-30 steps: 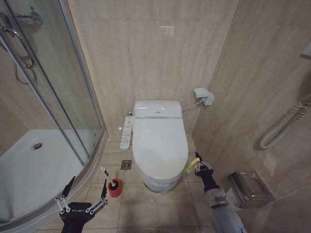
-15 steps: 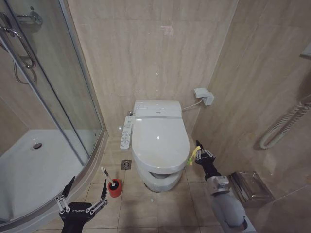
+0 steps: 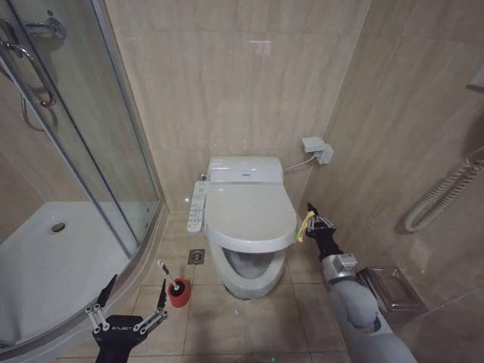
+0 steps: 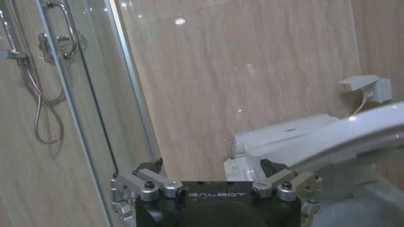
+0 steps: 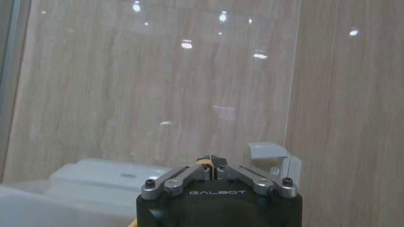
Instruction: Open the toilet lid, clean the toilet bowl with a toilet brush, close the toilet lid, and flush.
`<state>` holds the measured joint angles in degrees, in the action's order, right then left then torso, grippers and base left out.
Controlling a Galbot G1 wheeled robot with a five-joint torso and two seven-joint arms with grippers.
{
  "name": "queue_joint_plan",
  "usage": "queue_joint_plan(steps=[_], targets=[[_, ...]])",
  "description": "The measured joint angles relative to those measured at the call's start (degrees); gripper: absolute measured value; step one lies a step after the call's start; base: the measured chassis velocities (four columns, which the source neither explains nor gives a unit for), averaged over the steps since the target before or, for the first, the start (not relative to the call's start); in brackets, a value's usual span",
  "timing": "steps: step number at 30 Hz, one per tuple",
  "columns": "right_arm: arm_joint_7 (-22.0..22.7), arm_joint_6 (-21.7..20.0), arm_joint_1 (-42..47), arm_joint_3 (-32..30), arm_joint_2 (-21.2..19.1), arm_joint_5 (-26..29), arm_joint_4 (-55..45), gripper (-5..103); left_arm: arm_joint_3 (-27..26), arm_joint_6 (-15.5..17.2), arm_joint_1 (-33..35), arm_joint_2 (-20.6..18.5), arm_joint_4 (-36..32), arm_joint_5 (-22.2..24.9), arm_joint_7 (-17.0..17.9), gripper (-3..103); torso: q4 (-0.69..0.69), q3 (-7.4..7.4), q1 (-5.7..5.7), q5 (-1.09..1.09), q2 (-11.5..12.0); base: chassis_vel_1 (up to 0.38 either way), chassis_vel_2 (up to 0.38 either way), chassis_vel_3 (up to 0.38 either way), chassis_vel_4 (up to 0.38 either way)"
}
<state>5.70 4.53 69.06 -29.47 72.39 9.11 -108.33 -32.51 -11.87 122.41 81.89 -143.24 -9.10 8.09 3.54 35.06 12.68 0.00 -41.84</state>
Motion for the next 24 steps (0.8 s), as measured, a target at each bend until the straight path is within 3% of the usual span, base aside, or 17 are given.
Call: queue_joint_plan(steps=[12, 24], targets=[[0.75, -2.27, -6.78, 2.37, 2.17, 0.66, 2.3, 2, 0.0, 0.0, 0.0, 0.0, 0.0, 0.0, 0.0, 100, 0.01, 0.0, -0.01, -0.01, 0.0, 0.0, 0.0, 0.0, 0.0], [1.47, -2.84, -13.38, 3.37, 0.23, 2.87, 7.86, 2, 0.0, 0.0, 0.0, 0.0, 0.0, 0.0, 0.0, 100, -0.01, -0.01, -0.01, 0.0, -0.01, 0.0, 0.0, 0.0, 0.0]])
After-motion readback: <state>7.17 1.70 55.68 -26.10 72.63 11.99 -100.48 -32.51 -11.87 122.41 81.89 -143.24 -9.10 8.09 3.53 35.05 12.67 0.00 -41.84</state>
